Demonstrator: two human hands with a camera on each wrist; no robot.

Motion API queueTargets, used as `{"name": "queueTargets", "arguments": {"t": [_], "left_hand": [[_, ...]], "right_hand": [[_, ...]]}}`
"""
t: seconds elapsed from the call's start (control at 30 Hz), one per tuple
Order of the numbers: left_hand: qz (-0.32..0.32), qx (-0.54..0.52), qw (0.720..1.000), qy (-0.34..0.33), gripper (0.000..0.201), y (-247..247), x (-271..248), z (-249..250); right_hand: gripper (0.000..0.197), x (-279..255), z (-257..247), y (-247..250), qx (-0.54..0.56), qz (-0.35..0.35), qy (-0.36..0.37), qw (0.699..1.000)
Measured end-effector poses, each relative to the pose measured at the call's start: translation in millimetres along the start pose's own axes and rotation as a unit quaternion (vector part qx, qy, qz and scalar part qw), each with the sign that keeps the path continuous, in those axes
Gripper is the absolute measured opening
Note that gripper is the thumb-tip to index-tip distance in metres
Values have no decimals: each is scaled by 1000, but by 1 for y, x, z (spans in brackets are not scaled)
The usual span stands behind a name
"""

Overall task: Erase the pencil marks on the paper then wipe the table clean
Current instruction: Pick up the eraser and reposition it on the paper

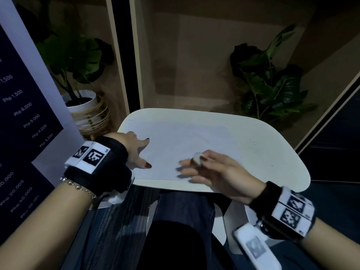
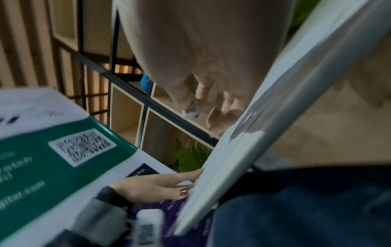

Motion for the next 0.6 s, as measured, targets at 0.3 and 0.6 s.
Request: {"name": "queueTargets", "arguments": {"t": [0.3, 0.6], "left_hand": [[10, 2, 1000, 9, 96, -10, 10, 2], [15, 9, 1000, 9, 95, -12, 11, 1]], "right_hand": [[7, 20, -23, 60, 112, 339, 155, 921], [15, 34, 13, -27, 45, 40, -44, 997]]}}
Point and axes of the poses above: each hand's wrist, its own x-axis towards the middle knuckle, its own y-axis out of the back of the hand, z = x × y, the point moved 3 cm from there along x, towards the middle knuckle, and after that the axes turned 5 degrees about -z, right-handed, at the moved point
